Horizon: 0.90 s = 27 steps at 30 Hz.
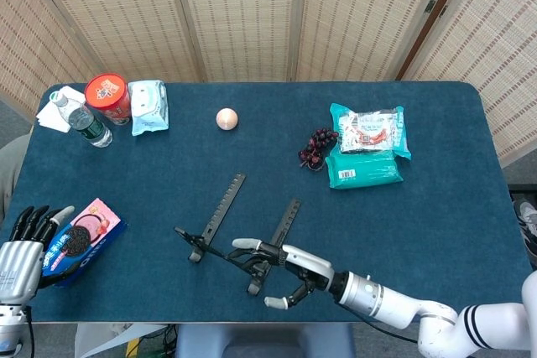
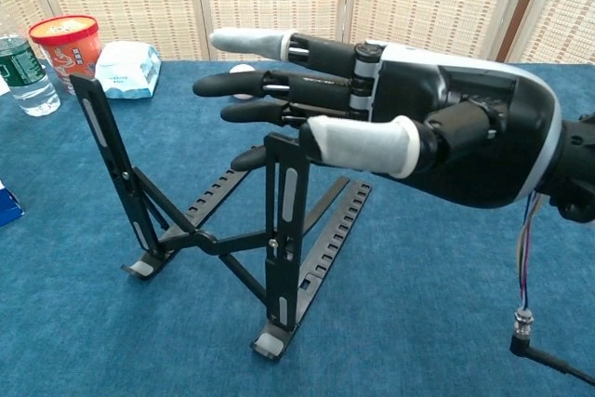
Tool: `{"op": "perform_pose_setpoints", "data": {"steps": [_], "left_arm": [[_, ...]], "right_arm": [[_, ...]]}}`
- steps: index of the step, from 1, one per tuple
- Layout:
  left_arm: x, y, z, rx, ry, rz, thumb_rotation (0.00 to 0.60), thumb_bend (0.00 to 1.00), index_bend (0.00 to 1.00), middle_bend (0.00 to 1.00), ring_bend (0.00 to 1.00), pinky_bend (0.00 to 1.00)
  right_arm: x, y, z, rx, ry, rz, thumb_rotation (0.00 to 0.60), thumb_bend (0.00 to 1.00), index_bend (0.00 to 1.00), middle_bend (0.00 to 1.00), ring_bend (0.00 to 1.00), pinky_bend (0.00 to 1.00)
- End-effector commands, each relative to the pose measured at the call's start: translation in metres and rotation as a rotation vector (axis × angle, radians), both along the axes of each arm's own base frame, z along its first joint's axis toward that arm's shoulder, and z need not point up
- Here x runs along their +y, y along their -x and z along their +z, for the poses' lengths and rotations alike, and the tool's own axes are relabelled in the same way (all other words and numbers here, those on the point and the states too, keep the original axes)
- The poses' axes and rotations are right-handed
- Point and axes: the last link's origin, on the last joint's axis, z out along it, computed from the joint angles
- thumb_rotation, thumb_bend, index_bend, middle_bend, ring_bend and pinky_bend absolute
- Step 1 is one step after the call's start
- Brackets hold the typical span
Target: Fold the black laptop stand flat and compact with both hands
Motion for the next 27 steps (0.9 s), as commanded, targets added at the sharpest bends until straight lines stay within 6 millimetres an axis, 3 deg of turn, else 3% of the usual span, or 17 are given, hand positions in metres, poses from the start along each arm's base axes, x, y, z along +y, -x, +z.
{"op": "perform_pose_setpoints", "data": {"steps": [1, 15, 27], "left_arm": [[0.0, 0.0, 0.0, 0.001, 0.001, -0.001, 0.6, 0.13, 0.14, 0.2, 0.1, 0.0], [0.001, -0.002, -0.002, 0.004, 0.008, -0.003, 0.6, 0.13, 0.14, 0.2, 0.1, 0.0], [0.001, -0.003, -0.002, 0.002, 0.008, -0.006, 0.6, 0.13, 0.14, 0.2, 0.1, 0.0]], "right_arm": [[-0.003, 0.003, 0.0, 0.008, 0.023, -0.016, 0.6, 0.23, 0.0, 0.16, 0.07, 0.19], [-0.013, 0.018, -0.016, 0.055, 0.04, -0.079, 0.6, 0.23, 0.0, 0.16, 0.07, 0.19], [-0.008, 0.021, -0.038, 0.076, -0.004, -0.085, 0.6, 0.23, 0.0, 0.16, 0.07, 0.19]]}}
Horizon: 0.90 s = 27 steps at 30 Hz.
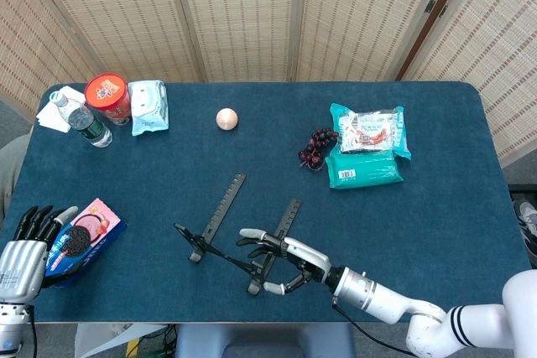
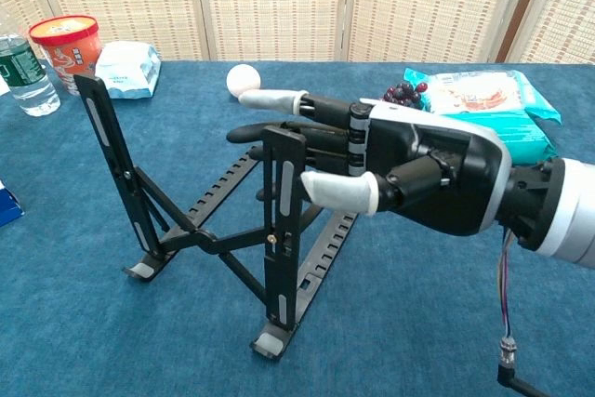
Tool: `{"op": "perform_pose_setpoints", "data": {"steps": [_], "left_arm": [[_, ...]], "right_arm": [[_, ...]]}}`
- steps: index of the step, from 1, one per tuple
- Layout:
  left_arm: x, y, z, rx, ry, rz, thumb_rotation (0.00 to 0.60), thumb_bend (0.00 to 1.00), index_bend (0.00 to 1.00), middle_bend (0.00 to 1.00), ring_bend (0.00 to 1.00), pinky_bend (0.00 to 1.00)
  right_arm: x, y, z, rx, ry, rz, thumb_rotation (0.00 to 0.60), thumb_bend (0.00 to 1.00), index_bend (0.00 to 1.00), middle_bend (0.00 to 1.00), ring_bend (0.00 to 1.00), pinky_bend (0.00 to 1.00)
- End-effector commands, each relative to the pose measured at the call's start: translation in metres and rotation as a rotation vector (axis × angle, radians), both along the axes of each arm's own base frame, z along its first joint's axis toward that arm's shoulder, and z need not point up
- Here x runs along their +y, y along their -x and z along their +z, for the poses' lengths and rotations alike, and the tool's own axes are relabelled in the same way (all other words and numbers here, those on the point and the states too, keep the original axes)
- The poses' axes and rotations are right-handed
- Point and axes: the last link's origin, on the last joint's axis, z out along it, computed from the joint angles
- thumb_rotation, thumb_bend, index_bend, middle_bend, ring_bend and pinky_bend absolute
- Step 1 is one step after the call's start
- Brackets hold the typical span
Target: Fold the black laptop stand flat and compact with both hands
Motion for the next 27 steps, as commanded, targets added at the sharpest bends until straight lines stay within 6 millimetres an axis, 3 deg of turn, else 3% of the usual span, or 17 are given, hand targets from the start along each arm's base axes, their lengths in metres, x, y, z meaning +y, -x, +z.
{"op": "perform_pose_setpoints", "data": {"steps": [1, 27], "left_arm": [[0.0, 0.0, 0.0, 0.0, 0.0, -0.001, 0.6, 0.13, 0.14, 0.2, 0.1, 0.0], [-0.001, -0.001, -0.001, 0.003, 0.0, -0.001, 0.6, 0.13, 0.14, 0.2, 0.1, 0.0]], "right_arm": [[0.002, 0.002, -0.007, 0.008, -0.015, -0.006, 0.6, 0.23, 0.0, 0.16, 0.07, 0.19], [0.012, 0.015, -0.035, 0.012, -0.096, -0.058, 0.6, 0.19, 0.0, 0.15, 0.07, 0.18]]}}
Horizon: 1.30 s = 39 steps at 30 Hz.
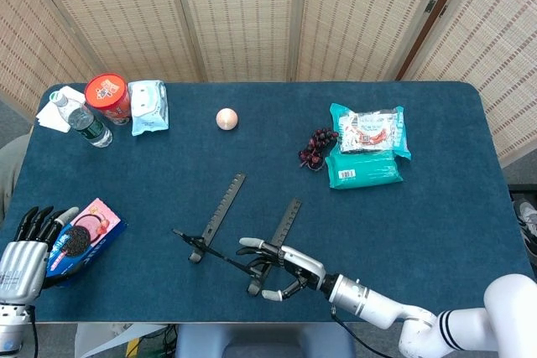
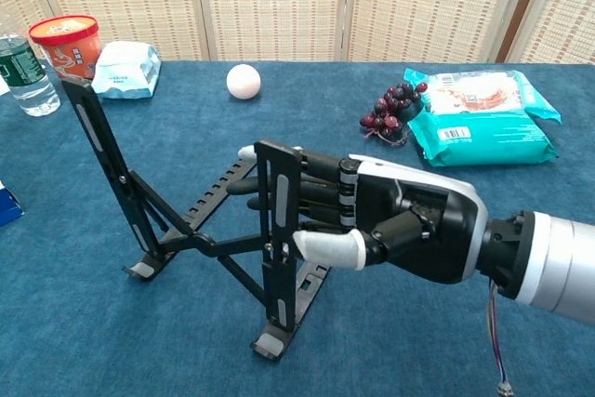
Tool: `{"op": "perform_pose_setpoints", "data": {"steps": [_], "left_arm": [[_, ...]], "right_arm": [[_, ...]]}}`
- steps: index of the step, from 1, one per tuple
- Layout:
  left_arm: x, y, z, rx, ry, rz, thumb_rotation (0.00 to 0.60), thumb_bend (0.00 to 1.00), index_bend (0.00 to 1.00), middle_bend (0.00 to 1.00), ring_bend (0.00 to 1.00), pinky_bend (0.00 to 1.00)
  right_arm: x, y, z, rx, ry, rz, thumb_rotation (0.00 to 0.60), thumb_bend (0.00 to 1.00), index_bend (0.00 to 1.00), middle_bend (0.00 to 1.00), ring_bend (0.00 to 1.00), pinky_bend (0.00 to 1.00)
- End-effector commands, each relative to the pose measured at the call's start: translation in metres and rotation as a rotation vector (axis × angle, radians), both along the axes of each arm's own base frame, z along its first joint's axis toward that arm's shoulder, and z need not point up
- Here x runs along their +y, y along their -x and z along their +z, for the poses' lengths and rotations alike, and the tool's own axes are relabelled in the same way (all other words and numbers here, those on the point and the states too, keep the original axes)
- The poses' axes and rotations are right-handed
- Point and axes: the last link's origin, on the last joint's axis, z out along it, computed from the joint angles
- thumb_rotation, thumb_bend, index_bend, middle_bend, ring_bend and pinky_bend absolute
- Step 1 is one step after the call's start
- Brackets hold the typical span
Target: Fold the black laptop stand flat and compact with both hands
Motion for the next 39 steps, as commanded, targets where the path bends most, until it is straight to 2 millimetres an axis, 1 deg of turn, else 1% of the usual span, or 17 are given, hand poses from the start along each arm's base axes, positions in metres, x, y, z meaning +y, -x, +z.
{"op": "perform_pose_setpoints", "data": {"steps": [1, 12, 23, 30, 39], "left_arm": [[0.0, 0.0, 0.0, 0.001, 0.001, -0.001, 0.6, 0.13, 0.14, 0.2, 0.1, 0.0], [0.0, 0.0, 0.0, 0.003, 0.001, 0.0, 0.6, 0.13, 0.14, 0.2, 0.1, 0.0], [0.0, 0.0, -0.001, 0.005, 0.004, 0.001, 0.6, 0.13, 0.14, 0.2, 0.1, 0.0], [-0.001, 0.0, -0.001, 0.007, 0.006, 0.001, 0.6, 0.13, 0.14, 0.2, 0.1, 0.0], [-0.001, -0.001, -0.001, 0.005, 0.005, -0.001, 0.6, 0.13, 0.14, 0.2, 0.1, 0.0]], "right_arm": [[0.001, 0.001, -0.003, 0.002, -0.007, -0.004, 0.6, 0.19, 0.0, 0.15, 0.07, 0.18], [0.005, 0.004, -0.013, 0.002, -0.036, -0.027, 0.6, 0.19, 0.0, 0.15, 0.07, 0.18], [0.007, 0.003, -0.017, -0.008, -0.042, -0.044, 0.6, 0.2, 0.0, 0.15, 0.07, 0.18], [0.004, 0.004, -0.012, -0.049, -0.021, -0.094, 0.6, 0.21, 0.0, 0.15, 0.07, 0.18], [0.011, 0.0, -0.02, -0.108, -0.111, -0.155, 0.6, 0.21, 0.0, 0.15, 0.07, 0.18]]}}
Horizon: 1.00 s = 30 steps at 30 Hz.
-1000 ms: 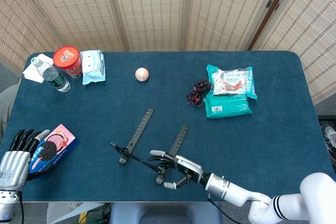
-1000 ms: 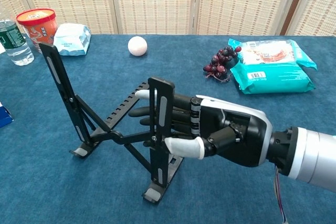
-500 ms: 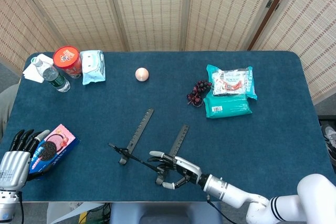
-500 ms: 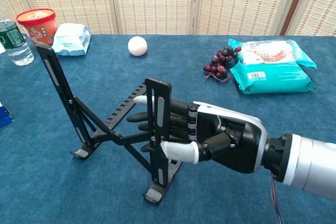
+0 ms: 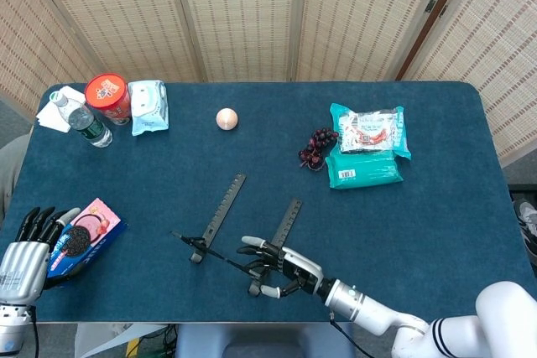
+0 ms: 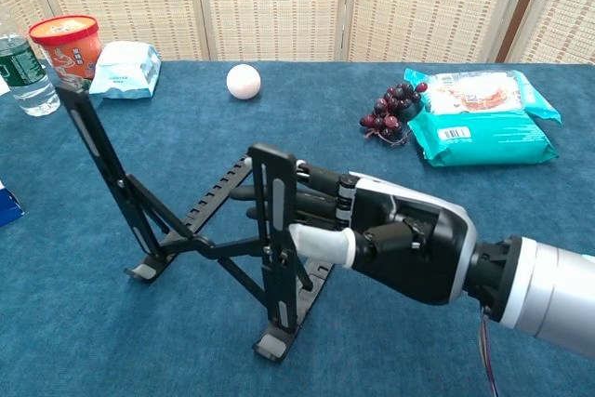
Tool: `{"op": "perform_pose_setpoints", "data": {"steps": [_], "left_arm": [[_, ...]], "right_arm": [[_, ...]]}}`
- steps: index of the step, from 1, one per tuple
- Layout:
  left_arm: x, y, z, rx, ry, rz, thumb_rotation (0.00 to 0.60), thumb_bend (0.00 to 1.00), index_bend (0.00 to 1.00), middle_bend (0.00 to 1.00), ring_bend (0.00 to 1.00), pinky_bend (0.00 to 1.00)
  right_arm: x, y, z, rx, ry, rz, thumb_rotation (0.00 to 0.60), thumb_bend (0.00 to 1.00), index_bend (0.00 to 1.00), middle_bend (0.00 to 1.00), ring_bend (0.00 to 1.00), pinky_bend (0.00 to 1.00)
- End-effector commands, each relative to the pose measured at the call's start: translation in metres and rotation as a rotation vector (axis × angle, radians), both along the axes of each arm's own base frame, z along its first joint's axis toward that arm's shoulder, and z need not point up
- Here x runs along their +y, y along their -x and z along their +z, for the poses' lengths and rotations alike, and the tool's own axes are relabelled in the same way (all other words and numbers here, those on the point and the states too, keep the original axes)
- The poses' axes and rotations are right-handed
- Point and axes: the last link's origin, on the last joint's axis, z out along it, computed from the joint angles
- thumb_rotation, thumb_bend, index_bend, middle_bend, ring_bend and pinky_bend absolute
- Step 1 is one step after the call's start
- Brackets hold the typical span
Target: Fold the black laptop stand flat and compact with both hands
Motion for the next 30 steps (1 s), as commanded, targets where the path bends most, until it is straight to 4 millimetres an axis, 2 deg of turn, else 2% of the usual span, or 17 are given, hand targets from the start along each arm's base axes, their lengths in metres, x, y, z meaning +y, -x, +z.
{"op": "perform_pose_setpoints", "data": {"steps": [1, 9, 19, 30], "left_arm": [[0.0, 0.0, 0.0, 0.0, -0.001, 0.0, 0.6, 0.13, 0.14, 0.2, 0.1, 0.0], [-0.001, 0.0, 0.0, 0.0, 0.001, -0.002, 0.6, 0.13, 0.14, 0.2, 0.1, 0.0], [-0.001, -0.002, -0.001, 0.0, 0.005, -0.011, 0.6, 0.13, 0.14, 0.2, 0.1, 0.0], [-0.002, -0.002, -0.001, 0.001, 0.006, -0.01, 0.6, 0.13, 0.14, 0.2, 0.1, 0.0]], "right_arm": [[0.002, -0.002, -0.004, -0.023, -0.037, -0.024, 0.6, 0.22, 0.0, 0.15, 0.07, 0.18], [0.01, 0.0, -0.008, -0.055, -0.129, -0.072, 0.6, 0.23, 0.0, 0.15, 0.07, 0.18], [0.012, 0.003, -0.005, -0.049, -0.121, -0.064, 0.6, 0.23, 0.0, 0.15, 0.07, 0.18], [0.021, 0.003, -0.014, -0.054, -0.159, -0.078, 0.6, 0.23, 0.0, 0.13, 0.04, 0.17]]}}
